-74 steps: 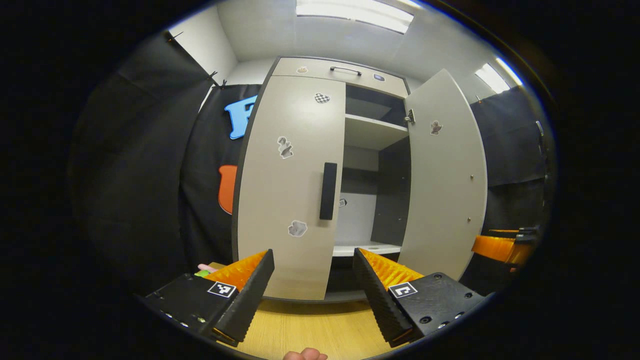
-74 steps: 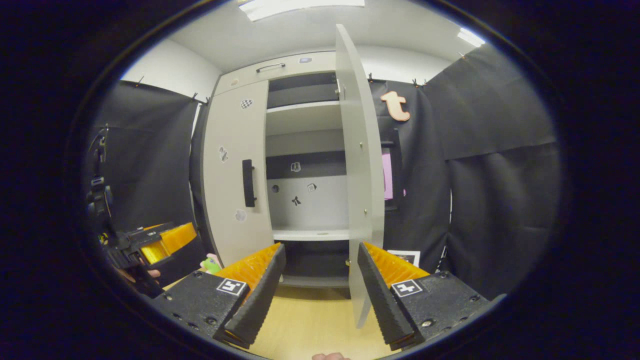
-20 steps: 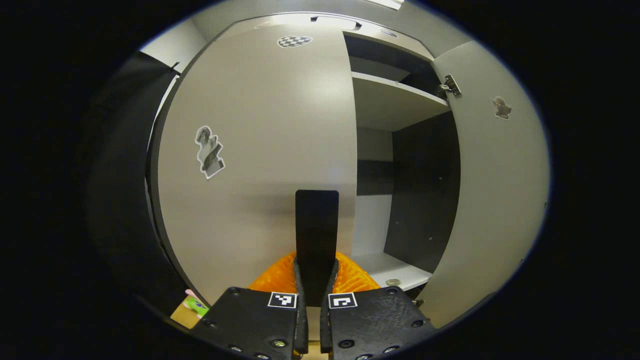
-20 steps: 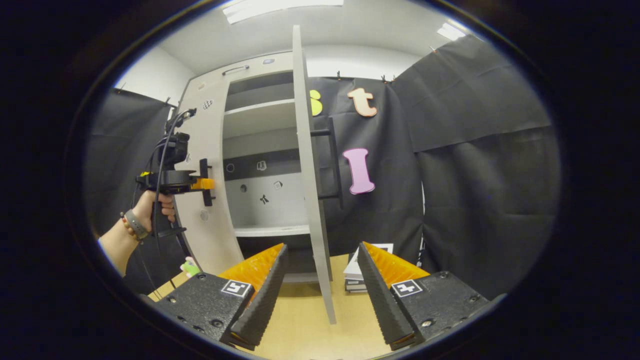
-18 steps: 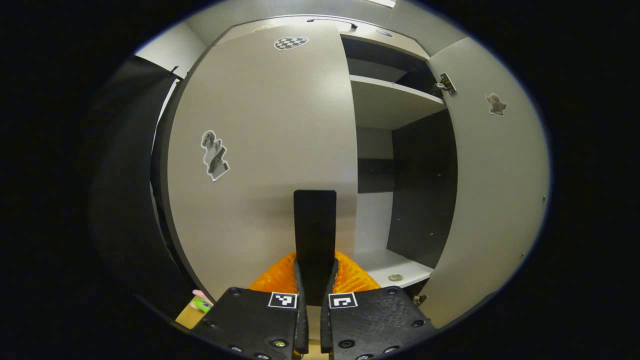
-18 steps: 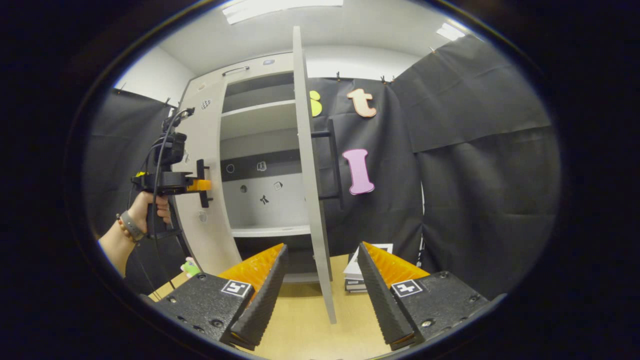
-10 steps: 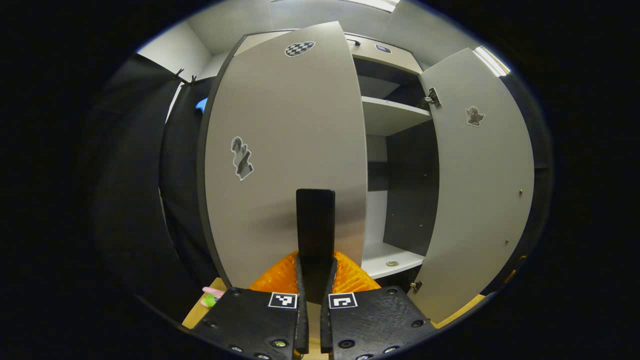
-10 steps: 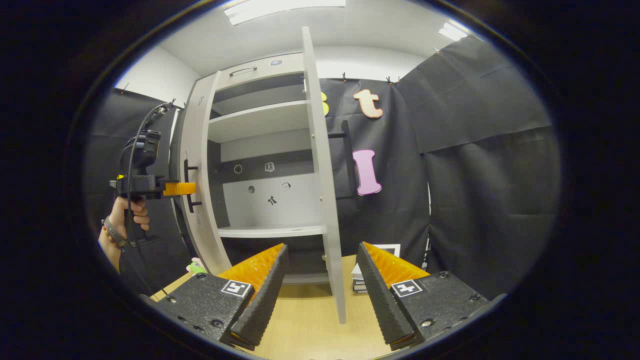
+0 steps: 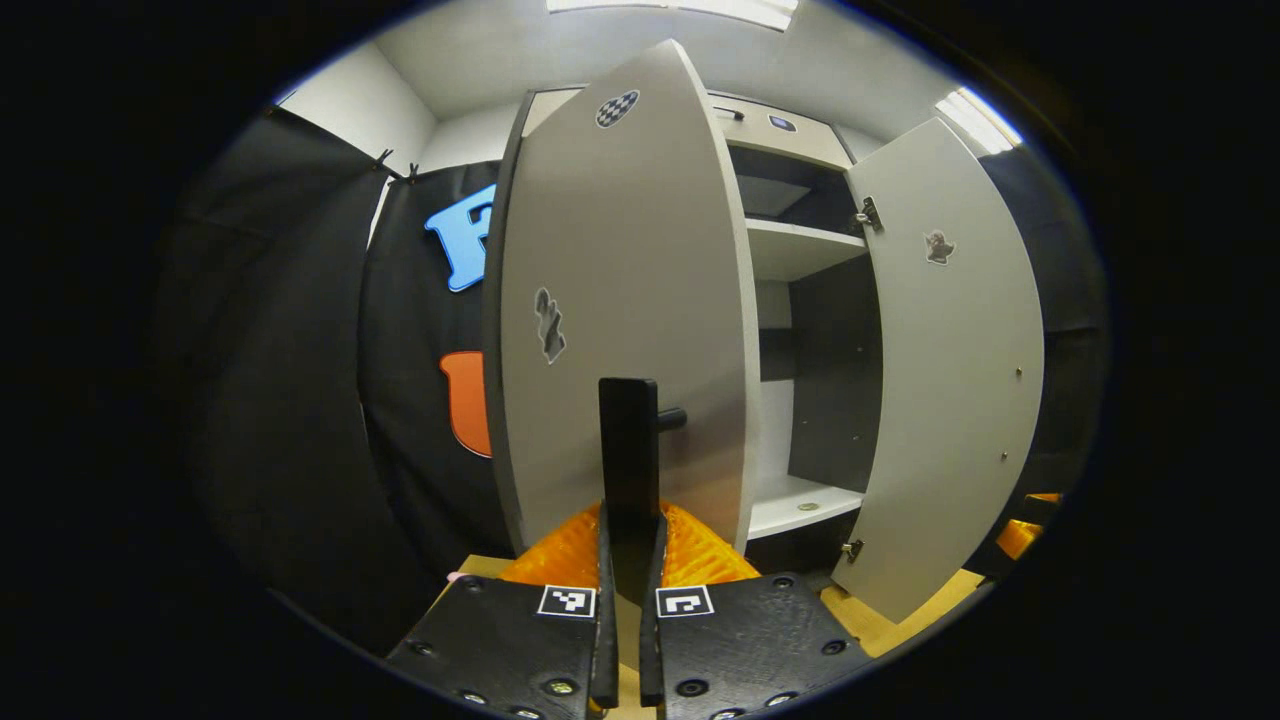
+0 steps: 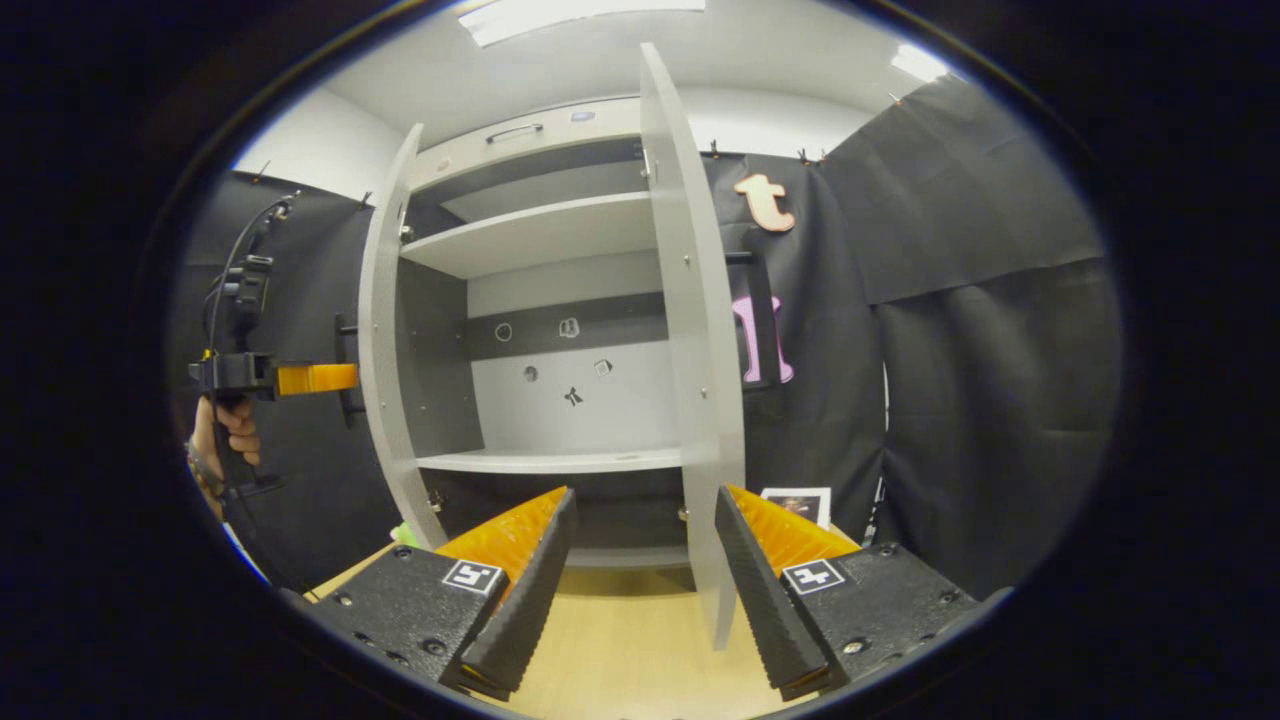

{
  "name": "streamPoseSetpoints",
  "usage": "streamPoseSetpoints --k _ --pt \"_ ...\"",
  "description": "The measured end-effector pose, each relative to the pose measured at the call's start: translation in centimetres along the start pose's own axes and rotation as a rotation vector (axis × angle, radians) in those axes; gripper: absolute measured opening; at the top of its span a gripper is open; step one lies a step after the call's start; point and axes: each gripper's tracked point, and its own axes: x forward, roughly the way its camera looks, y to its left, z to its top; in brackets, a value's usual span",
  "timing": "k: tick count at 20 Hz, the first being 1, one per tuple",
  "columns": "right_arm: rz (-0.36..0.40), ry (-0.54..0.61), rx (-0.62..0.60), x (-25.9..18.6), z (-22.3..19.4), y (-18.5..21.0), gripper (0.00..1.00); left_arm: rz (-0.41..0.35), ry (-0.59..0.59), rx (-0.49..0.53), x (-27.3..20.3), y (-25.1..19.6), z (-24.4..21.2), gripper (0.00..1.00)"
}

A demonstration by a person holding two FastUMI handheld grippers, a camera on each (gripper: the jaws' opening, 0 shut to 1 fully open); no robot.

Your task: Open the right door of the double-door shoe cabinet with the right hand, and open the left door with the left hand.

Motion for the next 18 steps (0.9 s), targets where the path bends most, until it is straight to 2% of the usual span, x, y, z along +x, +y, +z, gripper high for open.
streamPoseSetpoints --k 7,14,18 --pt "0.025 0.013 -0.007 0.8 -0.7 2.2 0.88 0.044 0.005 0.003 -1.8 3.4 -0.4 0.07" --pt "0.043 0.032 -0.012 1.4 -1.4 3.7 0.87 -0.026 0.012 -0.066 -2.9 4.6 -1.1 0.04" --pt "0.044 0.037 -0.021 1.4 -1.5 4.0 0.88 0.019 0.005 -0.017 -3.3 6.4 -1.2 0.01"
